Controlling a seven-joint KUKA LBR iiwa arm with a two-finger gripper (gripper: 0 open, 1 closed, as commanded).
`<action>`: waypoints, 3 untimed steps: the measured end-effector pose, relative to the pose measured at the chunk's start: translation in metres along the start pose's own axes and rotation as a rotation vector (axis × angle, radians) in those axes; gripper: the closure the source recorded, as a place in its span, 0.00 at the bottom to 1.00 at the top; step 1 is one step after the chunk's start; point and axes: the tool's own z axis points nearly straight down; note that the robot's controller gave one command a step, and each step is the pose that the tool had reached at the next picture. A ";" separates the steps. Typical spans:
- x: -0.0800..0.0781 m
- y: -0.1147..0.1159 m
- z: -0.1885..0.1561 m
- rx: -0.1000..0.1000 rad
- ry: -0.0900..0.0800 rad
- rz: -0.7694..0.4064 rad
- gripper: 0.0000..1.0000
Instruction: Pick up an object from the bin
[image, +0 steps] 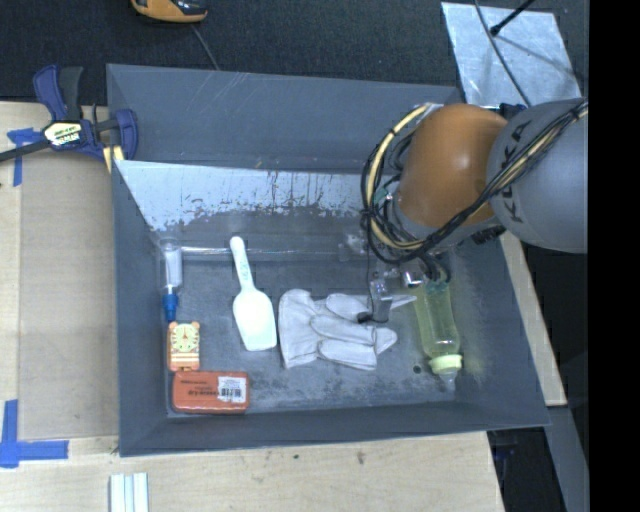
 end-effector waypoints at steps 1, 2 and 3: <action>0.015 0.018 0.038 -0.002 0.007 0.013 0.00; 0.010 -0.014 0.051 -0.001 0.002 0.184 1.00; 0.010 -0.014 0.051 -0.001 0.002 0.184 1.00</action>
Offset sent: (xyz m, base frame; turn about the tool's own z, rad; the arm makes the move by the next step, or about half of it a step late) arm -0.0100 -0.0150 -0.0538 0.1848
